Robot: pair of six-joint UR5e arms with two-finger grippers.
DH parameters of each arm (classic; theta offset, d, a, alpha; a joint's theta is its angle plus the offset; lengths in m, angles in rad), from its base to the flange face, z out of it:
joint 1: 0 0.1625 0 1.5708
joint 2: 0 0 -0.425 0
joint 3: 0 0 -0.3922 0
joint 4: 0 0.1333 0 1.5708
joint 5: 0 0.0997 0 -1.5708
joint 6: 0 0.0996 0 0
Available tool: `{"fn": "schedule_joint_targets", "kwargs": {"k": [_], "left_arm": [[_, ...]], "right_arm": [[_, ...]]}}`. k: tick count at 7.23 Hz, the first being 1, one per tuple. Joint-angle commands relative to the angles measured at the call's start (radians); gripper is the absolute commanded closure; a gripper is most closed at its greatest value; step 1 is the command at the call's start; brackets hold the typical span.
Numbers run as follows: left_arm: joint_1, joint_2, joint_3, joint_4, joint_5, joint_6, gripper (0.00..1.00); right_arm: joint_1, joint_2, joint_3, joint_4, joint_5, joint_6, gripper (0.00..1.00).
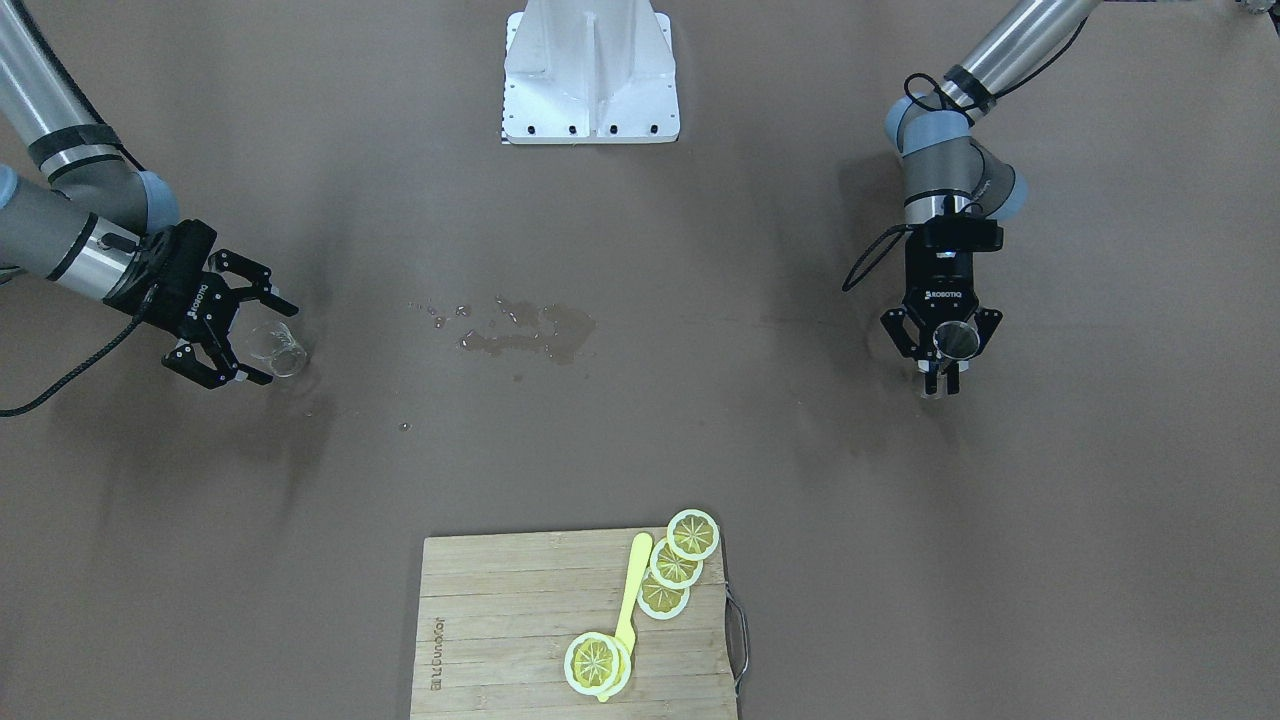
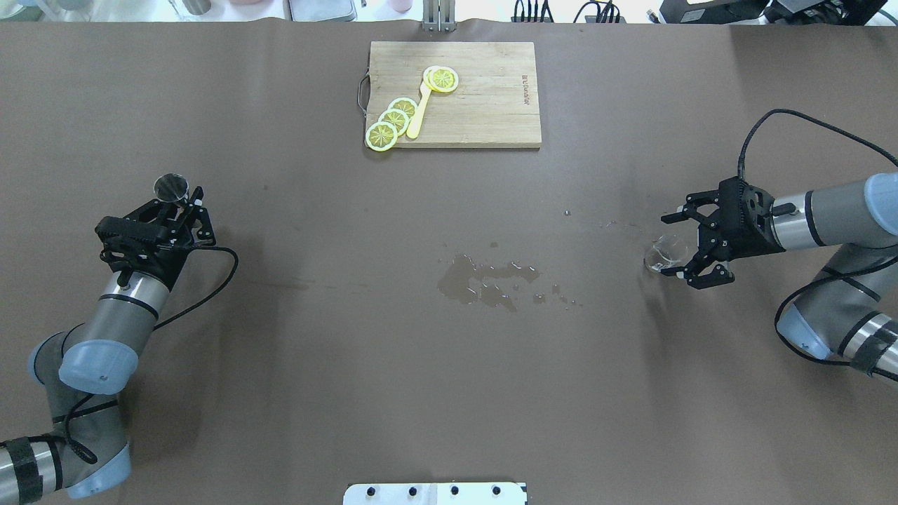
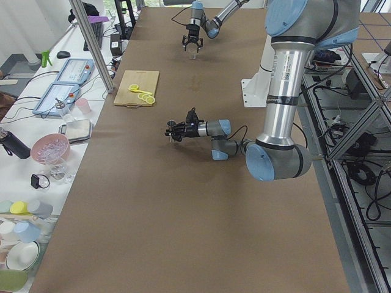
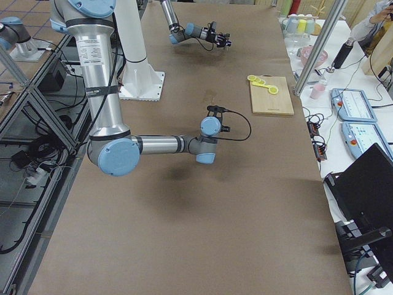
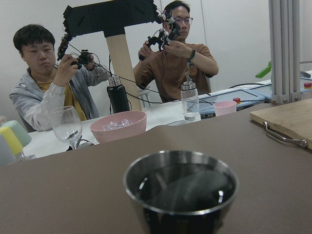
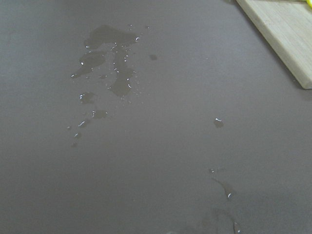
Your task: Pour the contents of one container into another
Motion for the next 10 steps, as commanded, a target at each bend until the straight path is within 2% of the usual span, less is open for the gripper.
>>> {"fn": "schedule_joint_targets", "kwargs": {"k": [1, 4, 8, 10], "left_arm": [[0.008, -0.001, 0.001, 0.01, 0.006, -0.004, 1.0], [0.016, -0.005, 0.001, 0.01, 0.006, -0.029, 1.0], [0.019, -0.006, 0.001, 0.01, 0.027, -0.073, 1.0], [0.031, -0.008, -0.001, 0.037, 0.047, -0.12, 1.0]], "right_arm": [[0.021, -0.001, 0.033, -0.035, 0.024, 0.03, 0.0], [0.113, 0.023, 0.05, -0.188, 0.056, 0.027, 0.0], [0.214, 0.097, 0.047, -0.526, 0.034, 0.017, 0.0], [0.266, 0.121, 0.045, -0.743, 0.046, 0.017, 0.0]]}}
